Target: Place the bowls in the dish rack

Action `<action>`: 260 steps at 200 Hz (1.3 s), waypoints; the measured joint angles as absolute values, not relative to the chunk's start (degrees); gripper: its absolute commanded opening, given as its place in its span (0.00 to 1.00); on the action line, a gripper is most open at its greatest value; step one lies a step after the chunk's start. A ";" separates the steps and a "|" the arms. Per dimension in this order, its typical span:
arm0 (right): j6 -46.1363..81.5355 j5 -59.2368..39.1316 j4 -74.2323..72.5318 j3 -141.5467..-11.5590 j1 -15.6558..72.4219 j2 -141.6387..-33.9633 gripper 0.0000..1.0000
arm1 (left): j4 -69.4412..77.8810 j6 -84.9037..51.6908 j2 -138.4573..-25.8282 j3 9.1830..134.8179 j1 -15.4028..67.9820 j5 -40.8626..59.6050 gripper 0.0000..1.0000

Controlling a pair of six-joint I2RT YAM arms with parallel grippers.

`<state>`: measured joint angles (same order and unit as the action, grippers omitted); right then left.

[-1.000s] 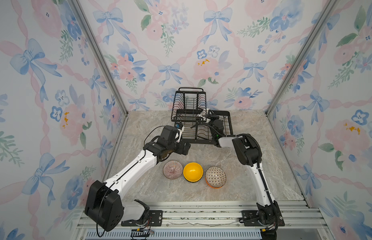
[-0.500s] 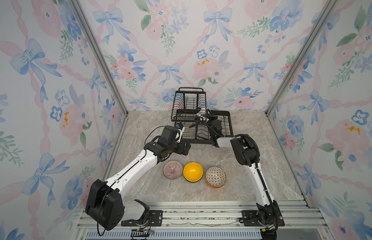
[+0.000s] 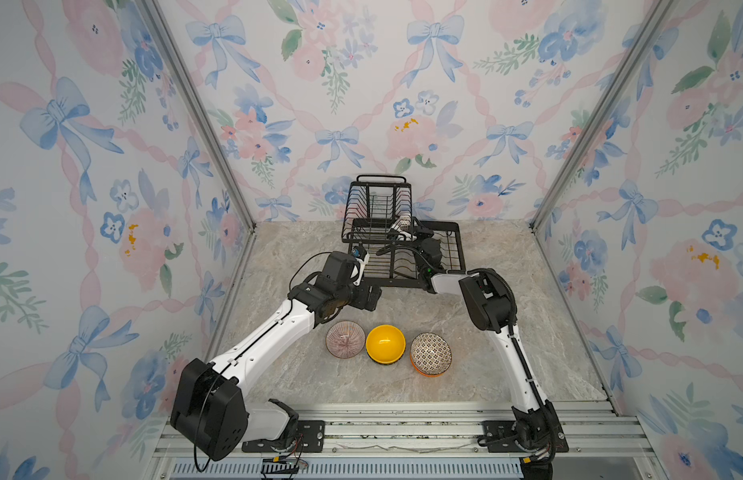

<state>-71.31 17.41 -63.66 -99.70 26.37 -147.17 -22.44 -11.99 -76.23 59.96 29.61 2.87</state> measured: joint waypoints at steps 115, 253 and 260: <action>-71.05 17.54 -59.59 -100.82 26.35 -147.68 0.00 | -22.44 -11.99 -76.23 59.90 29.61 2.87 0.98; -70.43 16.23 -55.51 -101.12 26.37 -147.83 0.00 | -22.44 -11.99 -76.25 59.86 29.61 2.87 0.98; -70.37 16.25 -55.48 -101.12 26.37 -147.83 0.01 | -22.44 -11.99 -76.25 59.86 29.61 2.87 0.98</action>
